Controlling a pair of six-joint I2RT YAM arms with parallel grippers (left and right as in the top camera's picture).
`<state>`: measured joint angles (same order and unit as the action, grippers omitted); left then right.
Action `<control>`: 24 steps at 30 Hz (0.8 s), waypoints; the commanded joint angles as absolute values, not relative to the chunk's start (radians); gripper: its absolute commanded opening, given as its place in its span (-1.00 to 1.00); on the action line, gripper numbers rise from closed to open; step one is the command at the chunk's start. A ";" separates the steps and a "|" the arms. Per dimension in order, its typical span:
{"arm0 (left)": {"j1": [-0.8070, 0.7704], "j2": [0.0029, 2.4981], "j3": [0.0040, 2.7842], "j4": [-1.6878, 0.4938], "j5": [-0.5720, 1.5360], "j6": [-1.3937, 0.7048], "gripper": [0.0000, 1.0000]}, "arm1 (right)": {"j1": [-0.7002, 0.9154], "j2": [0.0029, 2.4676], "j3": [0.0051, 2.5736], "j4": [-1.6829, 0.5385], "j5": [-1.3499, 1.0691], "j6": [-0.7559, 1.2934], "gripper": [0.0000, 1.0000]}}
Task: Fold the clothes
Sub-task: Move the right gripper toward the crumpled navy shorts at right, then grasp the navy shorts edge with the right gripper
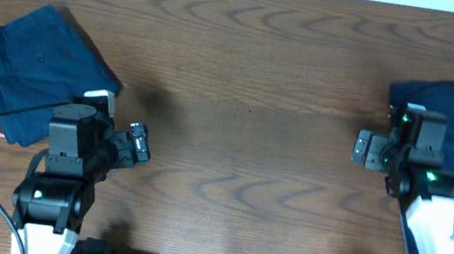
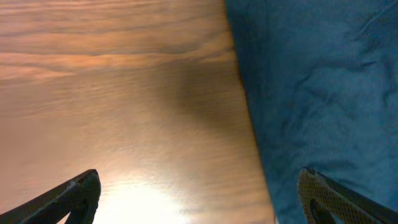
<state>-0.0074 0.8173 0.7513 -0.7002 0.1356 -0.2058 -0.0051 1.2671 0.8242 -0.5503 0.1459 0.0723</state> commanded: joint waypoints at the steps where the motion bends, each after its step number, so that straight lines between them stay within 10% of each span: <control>1: -0.005 0.837 0.773 -0.703 0.146 -0.193 0.95 | -0.033 1.375 0.845 -0.489 0.269 0.054 0.98; 14: -0.005 0.843 0.773 -0.703 0.147 -0.193 0.96 | -0.133 1.720 0.845 -0.247 0.360 0.052 0.53; 24: -0.005 0.844 0.773 -0.703 0.146 -0.193 0.95 | -0.160 1.764 0.845 -0.219 0.363 0.146 -0.56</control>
<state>-0.0074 0.8425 0.7513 -0.7006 0.1360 -0.2058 -0.1406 1.7477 0.8352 -0.2192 0.3466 0.0937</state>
